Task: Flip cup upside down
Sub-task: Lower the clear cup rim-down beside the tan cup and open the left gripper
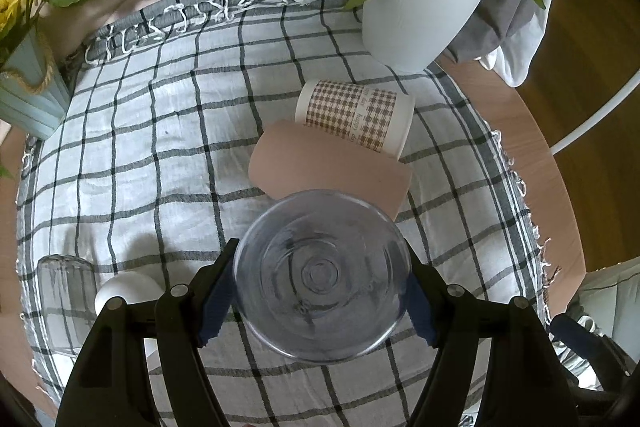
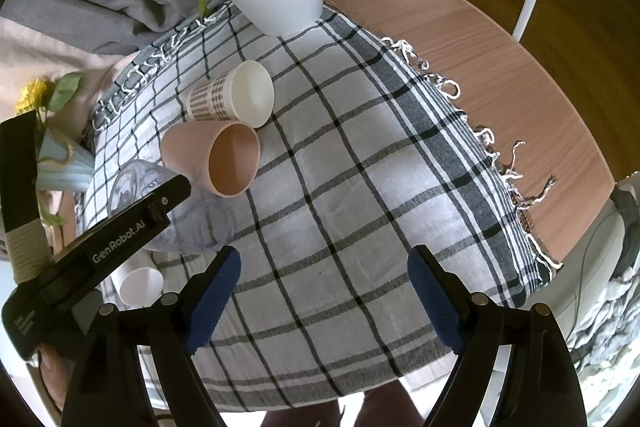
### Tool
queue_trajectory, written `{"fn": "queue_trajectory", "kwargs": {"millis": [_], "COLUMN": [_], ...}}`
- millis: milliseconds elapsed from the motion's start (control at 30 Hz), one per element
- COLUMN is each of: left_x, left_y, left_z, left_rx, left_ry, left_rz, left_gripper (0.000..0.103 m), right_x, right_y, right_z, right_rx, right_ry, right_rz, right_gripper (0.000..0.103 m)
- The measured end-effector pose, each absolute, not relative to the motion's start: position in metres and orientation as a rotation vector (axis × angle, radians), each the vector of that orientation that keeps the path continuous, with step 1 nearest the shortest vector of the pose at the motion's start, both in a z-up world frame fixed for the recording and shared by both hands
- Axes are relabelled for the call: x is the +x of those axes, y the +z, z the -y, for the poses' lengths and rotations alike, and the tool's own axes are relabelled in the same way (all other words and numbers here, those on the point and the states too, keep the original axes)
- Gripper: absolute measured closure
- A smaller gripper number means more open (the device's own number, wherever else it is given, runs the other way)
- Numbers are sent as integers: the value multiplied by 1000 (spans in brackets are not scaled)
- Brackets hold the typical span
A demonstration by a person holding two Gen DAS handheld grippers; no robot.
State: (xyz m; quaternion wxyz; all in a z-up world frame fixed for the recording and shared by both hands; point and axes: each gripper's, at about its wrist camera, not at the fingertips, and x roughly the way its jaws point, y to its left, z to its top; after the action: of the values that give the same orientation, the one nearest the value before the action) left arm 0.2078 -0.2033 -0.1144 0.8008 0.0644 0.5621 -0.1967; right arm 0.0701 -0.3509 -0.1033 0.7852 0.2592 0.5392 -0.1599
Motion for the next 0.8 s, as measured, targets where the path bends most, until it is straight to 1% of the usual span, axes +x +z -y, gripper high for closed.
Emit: {"fn": "queue_trajectory", "kwargs": {"millis": [100,167,333,433,533,633,800], "left_x": [207,207,207,203,195,183,162], "left_y": [-113,-111,-103,-95,-79,-60,-30], "left_z": [203,203,197,190,180,166,139], "left_rx": [142,144,127,104,96,93,68], "left_ry": [-428,-428,-430,-419,-392,-360,-297], "left_rz": [-1199,-1185,-1161,-1146,-1107,-1044,-954], "left_gripper": [23,16,12,10,7,0,0], "right_x": [71,72,71,69,63,56,41], "right_y": [-102,-102,-98,-94,-86,-75,-48], "right_z": [350,349,350,351,350,347,334], "right_rx": [550,548,539,542,532,518,465], "right_ry": [-346,-347,-368,-387,-403,-412,-417], "right_rz": [-1163,-1160,-1141,-1130,-1107,-1077,-981], "right_gripper": [17,17,17,13,13,12,11]}}
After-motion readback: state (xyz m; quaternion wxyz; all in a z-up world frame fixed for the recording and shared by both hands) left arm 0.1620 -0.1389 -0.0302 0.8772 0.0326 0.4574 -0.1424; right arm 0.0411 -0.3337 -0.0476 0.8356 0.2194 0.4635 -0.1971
